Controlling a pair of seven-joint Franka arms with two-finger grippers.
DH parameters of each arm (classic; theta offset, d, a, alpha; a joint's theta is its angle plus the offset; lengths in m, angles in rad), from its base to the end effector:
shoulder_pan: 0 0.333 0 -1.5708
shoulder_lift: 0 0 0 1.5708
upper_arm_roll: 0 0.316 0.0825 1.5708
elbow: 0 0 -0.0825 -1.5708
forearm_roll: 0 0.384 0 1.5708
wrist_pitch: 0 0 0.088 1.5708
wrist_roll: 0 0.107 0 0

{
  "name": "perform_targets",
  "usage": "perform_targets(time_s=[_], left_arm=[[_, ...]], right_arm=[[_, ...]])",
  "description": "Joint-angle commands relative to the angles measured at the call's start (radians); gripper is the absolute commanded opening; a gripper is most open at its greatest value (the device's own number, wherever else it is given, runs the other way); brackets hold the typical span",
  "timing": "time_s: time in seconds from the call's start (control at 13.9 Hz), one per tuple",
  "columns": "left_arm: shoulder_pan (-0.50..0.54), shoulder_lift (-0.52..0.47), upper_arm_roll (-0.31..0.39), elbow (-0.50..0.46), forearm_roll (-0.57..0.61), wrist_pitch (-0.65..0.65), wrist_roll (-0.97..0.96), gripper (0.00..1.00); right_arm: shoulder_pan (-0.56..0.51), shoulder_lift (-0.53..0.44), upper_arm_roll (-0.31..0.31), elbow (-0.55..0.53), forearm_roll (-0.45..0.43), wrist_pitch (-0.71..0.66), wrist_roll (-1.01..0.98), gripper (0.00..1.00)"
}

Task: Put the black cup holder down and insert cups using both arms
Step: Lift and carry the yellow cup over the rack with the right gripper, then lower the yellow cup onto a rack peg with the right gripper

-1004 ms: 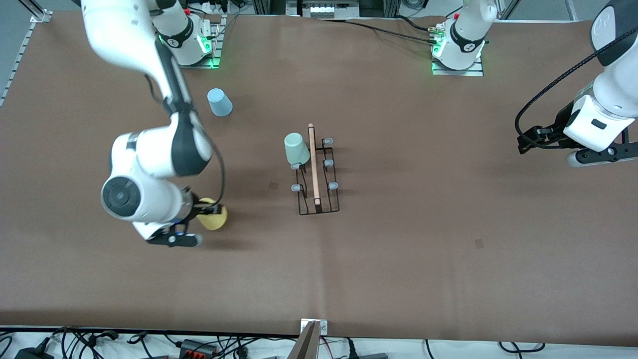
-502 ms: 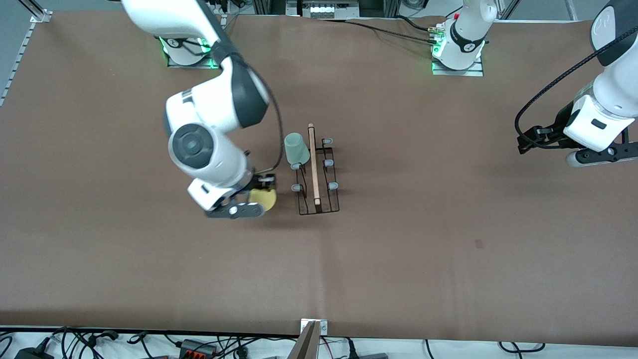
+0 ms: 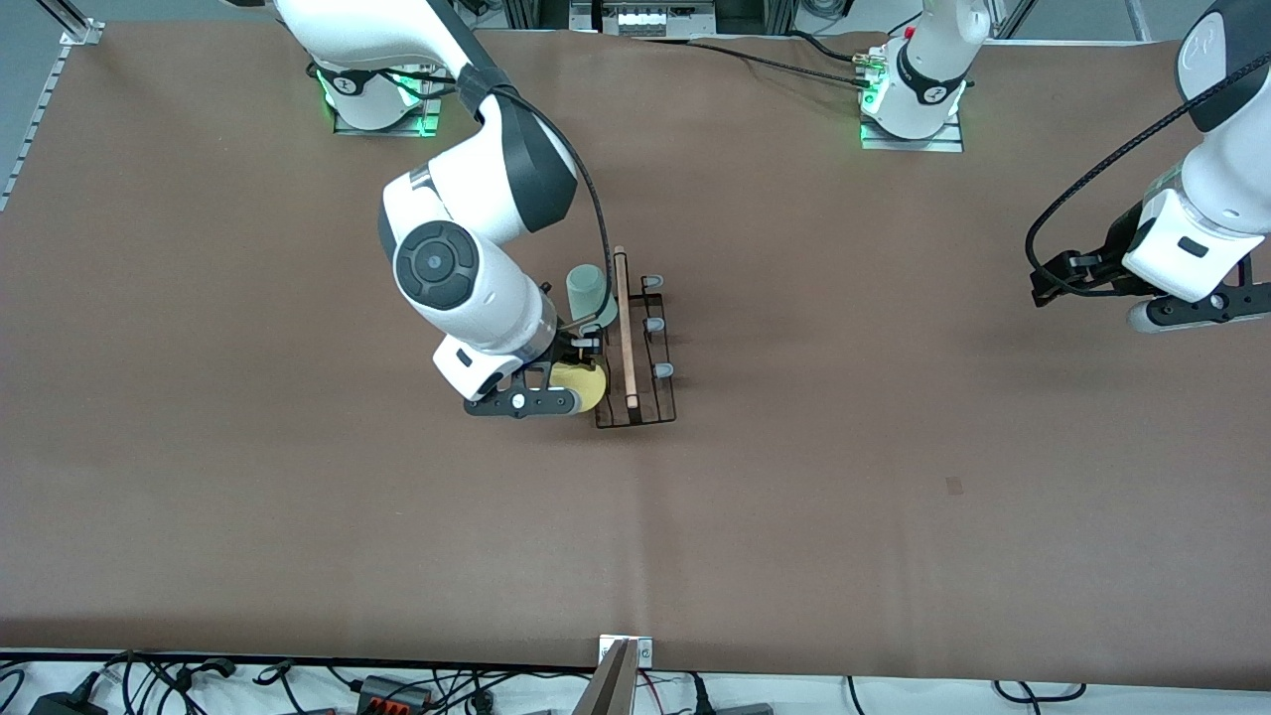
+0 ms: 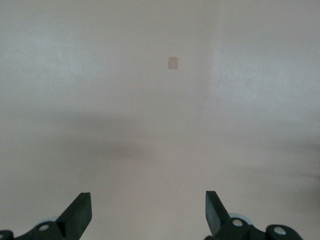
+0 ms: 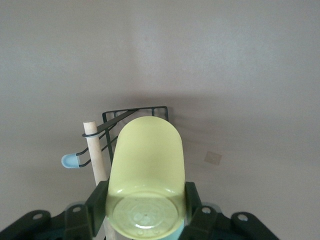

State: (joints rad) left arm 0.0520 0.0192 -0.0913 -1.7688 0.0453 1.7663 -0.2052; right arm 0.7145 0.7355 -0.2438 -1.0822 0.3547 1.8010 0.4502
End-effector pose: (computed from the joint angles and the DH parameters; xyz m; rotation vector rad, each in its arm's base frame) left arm 0.5667 -0.0179 0.5364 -3.0871 -0.2422 0.0252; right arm 0.6276 0.4166 0.4003 -2.9758 -0.0013 0.1222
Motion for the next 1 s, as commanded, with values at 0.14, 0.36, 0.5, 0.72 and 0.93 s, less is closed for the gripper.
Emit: perform_targets(time_s=[0.14,0.36,0.5,0.72,0.93], left_arm=[[-0.001,0.007,-0.001,0.023,0.019,-0.018,0.017,1.00],[-0.001,0.007,-0.001,0.023,0.019,-0.018,0.017,1.00],[-0.001,0.007,-0.001,0.023,0.019,-0.018,0.017,1.00],[-0.001,0.007,-0.001,0.023,0.018,-0.018,0.017,1.00],[0.000,0.007,-0.001,0.023,0.018,-0.018,0.017,1.00]], right_arm=[[-0.004,0.019,0.029,0.008,0.035,-0.017,0.016,0.25],[-0.004,0.027,0.029,0.008,0.029,-0.015,0.015,0.25],[-0.006,0.039,0.029,0.008,0.024,-0.015,0.013,0.25],[-0.001,0.058,0.029,0.008,0.000,-0.014,0.016,0.25],[0.006,0.074,0.029,0.010,-0.008,0.000,0.016,0.25]])
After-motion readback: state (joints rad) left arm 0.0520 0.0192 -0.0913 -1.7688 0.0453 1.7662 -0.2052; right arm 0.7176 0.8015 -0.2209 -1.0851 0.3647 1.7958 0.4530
